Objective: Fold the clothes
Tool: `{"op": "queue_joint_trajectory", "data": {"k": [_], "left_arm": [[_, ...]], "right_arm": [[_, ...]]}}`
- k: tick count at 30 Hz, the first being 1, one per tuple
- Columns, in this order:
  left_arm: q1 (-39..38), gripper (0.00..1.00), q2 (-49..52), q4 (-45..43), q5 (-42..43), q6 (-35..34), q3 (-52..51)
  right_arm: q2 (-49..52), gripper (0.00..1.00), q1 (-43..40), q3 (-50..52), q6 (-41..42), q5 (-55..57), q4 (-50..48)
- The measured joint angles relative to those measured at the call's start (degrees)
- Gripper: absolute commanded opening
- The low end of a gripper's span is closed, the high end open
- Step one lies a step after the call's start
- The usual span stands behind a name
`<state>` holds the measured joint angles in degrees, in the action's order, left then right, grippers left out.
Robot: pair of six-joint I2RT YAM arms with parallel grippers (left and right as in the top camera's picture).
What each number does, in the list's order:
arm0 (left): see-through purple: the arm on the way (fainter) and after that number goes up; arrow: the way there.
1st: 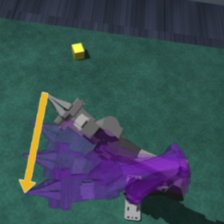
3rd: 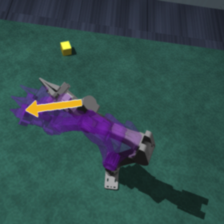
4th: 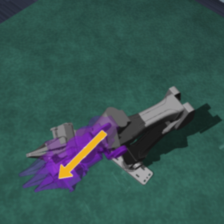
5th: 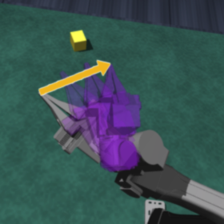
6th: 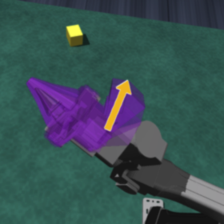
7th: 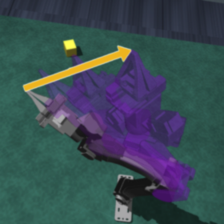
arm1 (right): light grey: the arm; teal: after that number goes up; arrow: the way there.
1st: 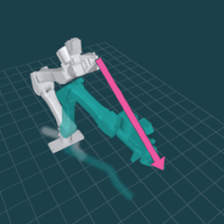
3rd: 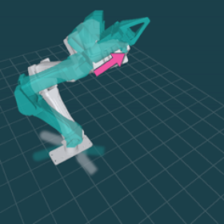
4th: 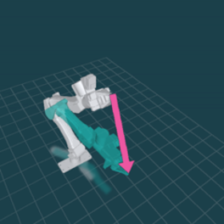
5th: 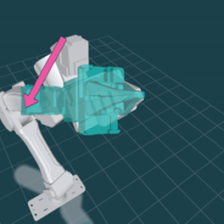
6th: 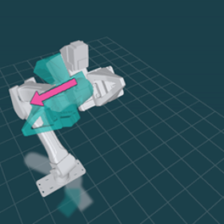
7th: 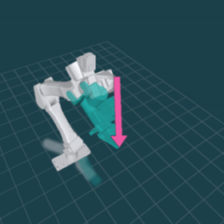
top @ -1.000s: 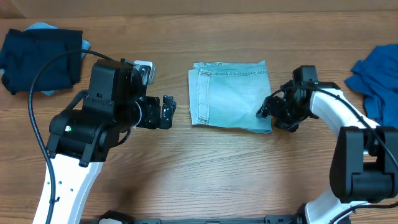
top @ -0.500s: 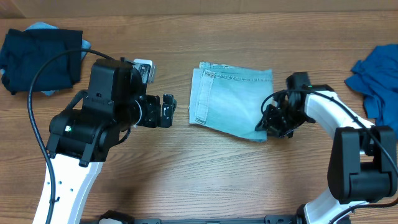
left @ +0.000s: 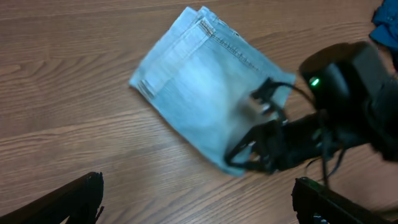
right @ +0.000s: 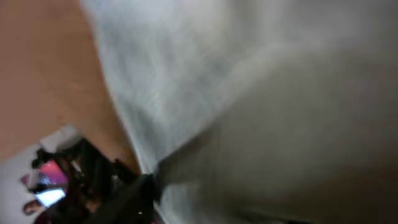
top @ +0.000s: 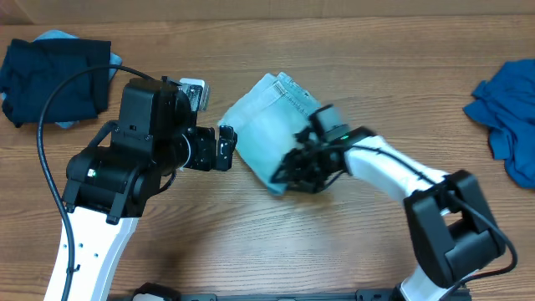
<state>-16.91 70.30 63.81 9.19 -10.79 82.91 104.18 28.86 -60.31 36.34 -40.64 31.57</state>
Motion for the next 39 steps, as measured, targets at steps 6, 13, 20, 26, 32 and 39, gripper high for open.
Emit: {"op": "queue_joint_trajectory", "data": {"k": [6,13,20,26,32,39], "left_arm": [[0.00,1.00,0.00,-0.02,-0.02,0.00,0.00],[0.00,1.00,0.00,-0.04,-0.02,0.00,0.00],[0.00,1.00,0.00,-0.04,-0.02,0.02,0.00],[0.00,1.00,0.00,0.07,-0.42,0.02,0.22],[0.00,1.00,0.07,0.98,-1.62,0.04,7.50],[0.00,1.00,-0.72,4.20,-1.95,0.02,14.38]], "right_arm": [[0.00,0.65,8.11,0.02,3.41,-1.44,-7.17],[-1.62,0.71,9.03,-0.59,-8.26,-2.43,-4.09],[-6.97,0.86,-2.12,-3.13,-20.00,5.27,3.06],[-7.04,0.88,-18.36,-3.45,-26.91,11.30,2.89],[-4.00,0.86,-25.88,-3.45,-29.14,13.14,-0.50],[4.46,0.68,-24.20,-3.45,-29.90,13.51,-2.36]]}}
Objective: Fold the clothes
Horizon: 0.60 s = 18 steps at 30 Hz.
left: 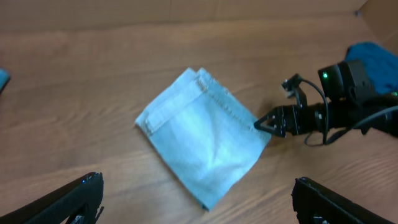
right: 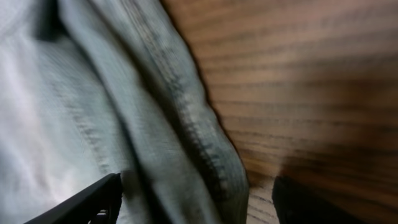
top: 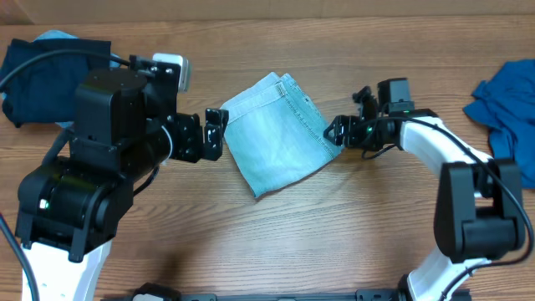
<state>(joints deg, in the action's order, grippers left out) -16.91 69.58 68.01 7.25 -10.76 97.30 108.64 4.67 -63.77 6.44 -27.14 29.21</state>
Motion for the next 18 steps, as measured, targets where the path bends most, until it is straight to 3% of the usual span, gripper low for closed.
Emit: {"op": "queue_joint_trajectory", "data": {"k": [2,5,8,18], "left_arm": [[0.00,1.00,-0.02,1.09,-0.28,0.02,0.00],[0.00,1.00,0.02,1.86,-0.94,0.02,0.00],[0.00,1.00,0.02,1.90,-1.79,0.02,0.00],[0.00,1.00,0.02,1.92,-2.73,0.02,0.00]], "right_arm": [[0.52,0.60,0.09,-0.02,-0.33,-0.22,0.46],[0.55,0.39,0.11,-0.11,-0.22,-0.33,3.58],[0.55,0.24,0.33,-0.15,-0.09,-1.95,6.58],[0.57,0.15,7.21,-0.31,2.86,-11.87,14.71]]}}
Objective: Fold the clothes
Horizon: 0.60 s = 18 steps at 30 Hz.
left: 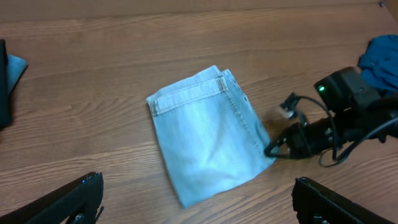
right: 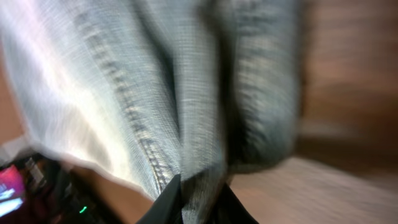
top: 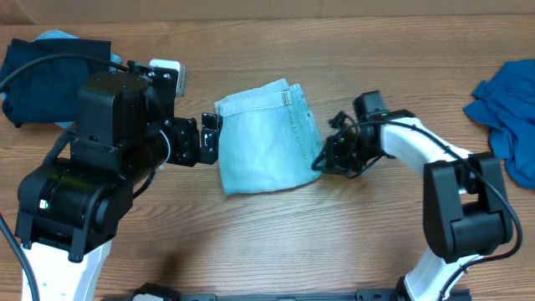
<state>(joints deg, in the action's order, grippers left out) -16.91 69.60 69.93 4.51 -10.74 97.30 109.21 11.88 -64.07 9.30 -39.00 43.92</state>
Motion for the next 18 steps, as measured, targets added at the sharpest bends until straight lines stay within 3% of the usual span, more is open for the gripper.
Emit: {"op": "queue_joint_trajectory", "data": {"k": [3,7,8,10,14,18], "left_arm": [[0.00,1.00,0.00,0.04,-0.11,0.00,0.00],[0.00,1.00,0.00,0.17,-0.11,0.00,0.00],[0.00,1.00,0.00,0.20,-0.11,0.00,0.00],[0.00,1.00,0.00,0.22,-0.11,0.00,0.00],[0.00,1.00,0.00,0.52,-0.22,0.15,0.00],[0.00,1.00,0.00,3.08,-2.19,0.35,0.00]], "right_arm": [[0.00,0.14,4.57,0.00,3.30,-3.52,-3.04],[0.00,0.14,13.00,0.02,11.93,-5.70,-14.03],[0.02,0.18,15.26,0.07,14.69,-5.68,-17.86],[0.04,0.60,21.42,0.04,22.27,-4.42,-27.50],[0.04,0.61,26.71,-0.02,28.50,-2.86,-32.44],[0.04,0.66,26.95,-0.04,29.51,-2.23,-29.44]]}}
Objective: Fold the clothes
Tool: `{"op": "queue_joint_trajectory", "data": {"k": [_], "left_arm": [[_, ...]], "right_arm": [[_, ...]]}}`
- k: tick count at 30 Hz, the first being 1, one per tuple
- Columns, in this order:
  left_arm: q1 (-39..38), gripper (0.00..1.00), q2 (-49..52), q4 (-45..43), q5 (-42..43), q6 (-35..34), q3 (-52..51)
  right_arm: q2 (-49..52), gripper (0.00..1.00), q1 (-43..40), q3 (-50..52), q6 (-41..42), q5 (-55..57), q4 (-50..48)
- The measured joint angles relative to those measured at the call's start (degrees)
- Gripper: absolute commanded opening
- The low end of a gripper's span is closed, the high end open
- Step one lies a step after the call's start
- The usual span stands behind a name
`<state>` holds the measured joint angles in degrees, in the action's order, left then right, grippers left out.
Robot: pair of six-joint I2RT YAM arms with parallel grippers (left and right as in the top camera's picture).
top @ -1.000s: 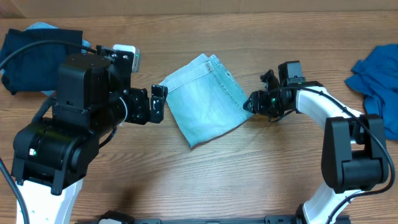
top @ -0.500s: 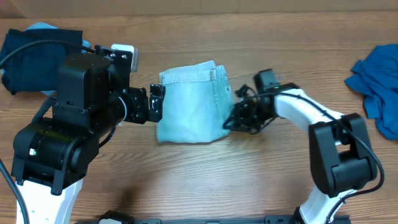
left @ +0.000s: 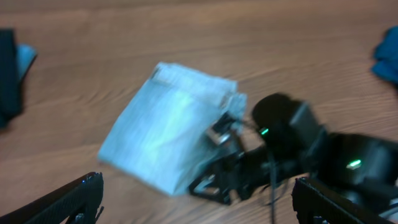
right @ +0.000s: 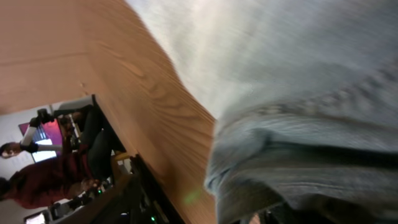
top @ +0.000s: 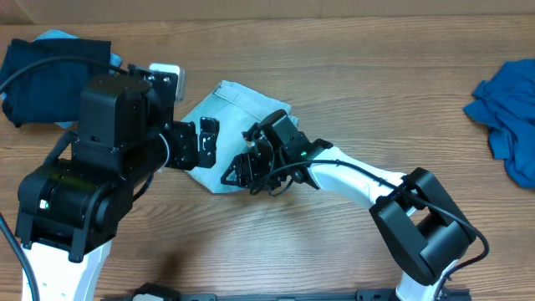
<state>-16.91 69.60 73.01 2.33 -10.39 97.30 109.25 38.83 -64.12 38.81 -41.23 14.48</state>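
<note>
A folded light-blue denim garment [top: 236, 107] lies left of the table's middle, its left part under my left arm. It also shows in the left wrist view as the denim [left: 163, 124]. My right gripper [top: 238, 174] is at the garment's near edge, and the cloth [right: 292, 93] fills the right wrist view and drapes over the jaws, which close on its edge. My left gripper [top: 203, 142] hovers beside the garment's left side, open and holding nothing. One of its fingers [left: 71, 200] shows at the bottom corner of the left wrist view.
A dark navy garment [top: 52, 73] lies at the far left on a lighter blue piece [top: 55, 35]. A crumpled blue garment [top: 508, 109] sits at the right edge. The right arm [top: 359, 180] stretches across the middle of the wooden table [top: 351, 67].
The denim garment has shifted left and turned, now close against my left arm. My right gripper went from the garment's right edge to its near edge, further left. The left gripper stayed open.
My right gripper was first at the denim's near right corner. Then it stood at the right edge with the garment lying diagonally. Then the garment lay squarer, gripper still on that edge. Now the garment sits further left, by my left arm.
</note>
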Motion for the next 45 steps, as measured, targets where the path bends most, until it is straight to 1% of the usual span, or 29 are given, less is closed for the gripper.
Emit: {"op": "queue_joint_trajectory", "data": {"k": [4,7,10,13,16,19,20,21,22,23,26,28,30,33,34,35,36,39,43,45], "left_arm": [[0.02,1.00,0.07,4.17,-2.19,-0.52,0.00],[0.90,1.00,0.31,6.64,-2.82,-3.28,-0.26],[3.02,1.00,0.33,7.17,-3.17,-7.39,-2.19],[5.97,1.00,0.42,7.39,-2.93,-11.17,-6.49],[9.68,1.00,0.59,6.29,0.20,-13.86,-12.07],[13.70,1.00,0.52,2.60,5.20,-15.72,-18.78],[14.73,1.00,0.52,1.57,6.34,-16.24,-20.50],[16.22,1.00,0.39,-0.11,8.44,-16.81,-23.06],[17.73,1.00,0.20,-1.60,10.43,-17.49,-25.64],[19.19,1.00,-0.15,-3.39,12.50,-18.21,-28.15],[23.32,1.00,-1.33,-9.40,19.02,-20.46,-36.13],[25.51,1.00,-1.86,-17.07,24.76,-22.80,-43.34],[26.32,1.00,-1.90,-27.08,30.12,-26.14,-50.77],[26.40,1.00,-1.90,-41.40,36.57,-33.75,-61.46],[26.40,1.00,-1.88,-44.92,38.12,-36.24,-64.24],[26.38,1.00,-1.88,-46.58,38.99,-37.90,-65.92],[26.38,1.00,-1.90,-50.27,40.52,-41.09,-69.51],[26.38,1.00,-1.90,-56.96,41.29,-45.11,-74.60],[26.38,1.00,-1.90,-66.60,41.05,-48.22,-79.49],[26.40,1.00,-1.90,-68.41,40.37,-49.11,-80.30]], "right_arm": [[-0.13,0.66,-2.14,0.00,-3.08,0.44,4.48],[-0.98,0.67,-4.83,0.00,-4.96,1.57,6.54],[-3.32,0.68,-9.51,0.00,-6.51,2.43,7.34],[-7.69,0.69,-16.20,0.00,-8.74,2.43,7.85],[-12.81,0.72,-22.71,0.00,-12.04,2.49,9.88],[-18.45,0.75,-30.16,0.00,-16.59,2.58,12.13],[-19.96,0.79,-32.00,0.00,-17.73,2.67,12.55],[-21.77,0.86,-34.29,-0.02,-18.88,2.69,12.83],[-23.67,0.98,-36.68,-0.09,-19.82,2.67,13.07],[-25.51,1.00,-38.97,-0.20,-20.90,2.69,13.16],[-30.14,1.00,-44.09,-0.59,-22.08,2.80,13.18],[-33.22,1.00,-46.71,-0.81,-22.60,2.73,13.16],[-34.93,1.00,-47.78,-0.87,-22.80,2.64,13.14],[-35.19,1.00,-47.82,-0.92,-23.04,2.67,13.20],[-35.15,1.00,-47.80,-0.92,-23.08,2.64,13.38],[-35.08,1.00,-47.80,-0.92,-23.12,2.67,13.38],[-35.08,1.00,-47.80,-0.92,-23.19,2.67,13.42],[-35.08,1.00,-47.80,-0.92,-23.23,2.64,13.81],[-35.08,1.00,-47.80,-0.92,-23.30,2.67,14.69],[-35.08,1.00,-47.80,-0.92,-23.37,2.67,15.10]]}}
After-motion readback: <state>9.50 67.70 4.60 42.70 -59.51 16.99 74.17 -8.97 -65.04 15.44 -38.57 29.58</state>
